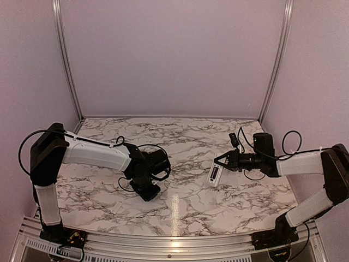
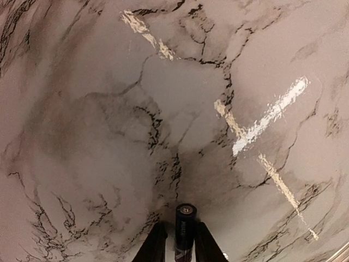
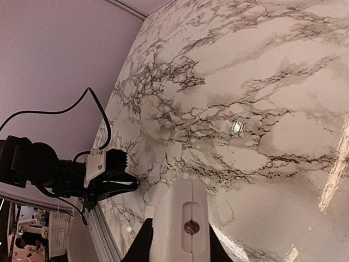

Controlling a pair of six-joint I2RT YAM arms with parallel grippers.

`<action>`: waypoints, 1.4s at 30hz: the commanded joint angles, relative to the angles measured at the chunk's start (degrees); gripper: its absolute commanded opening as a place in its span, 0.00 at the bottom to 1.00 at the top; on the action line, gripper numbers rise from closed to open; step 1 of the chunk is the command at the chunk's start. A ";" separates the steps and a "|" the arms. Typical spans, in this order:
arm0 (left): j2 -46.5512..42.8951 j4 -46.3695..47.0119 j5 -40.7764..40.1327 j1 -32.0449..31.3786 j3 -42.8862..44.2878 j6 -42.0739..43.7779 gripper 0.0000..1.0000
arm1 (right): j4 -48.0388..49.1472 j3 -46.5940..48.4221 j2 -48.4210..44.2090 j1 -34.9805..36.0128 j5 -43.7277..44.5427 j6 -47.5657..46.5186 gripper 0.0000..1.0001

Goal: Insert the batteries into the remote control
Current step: Pick up the battery from the center of the board, then place the battery in the battery compartment.

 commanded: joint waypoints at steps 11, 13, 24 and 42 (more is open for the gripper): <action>-5.00 1.19 1.04 2.42 -0.57 -1.03 0.00 | 5.04 2.66 1.83 3.35 0.34 2.57 0.00; -9.59 5.98 1.19 2.56 -1.12 -1.78 0.00 | 8.17 2.70 2.57 4.77 0.66 4.55 0.00; -26.71 42.38 3.52 1.27 -13.98 -16.49 0.00 | 25.48 4.51 9.02 14.18 3.86 17.32 0.00; -15.94 41.90 -8.48 -7.19 -5.14 -12.01 0.00 | 41.60 5.87 17.13 19.09 3.99 30.38 0.00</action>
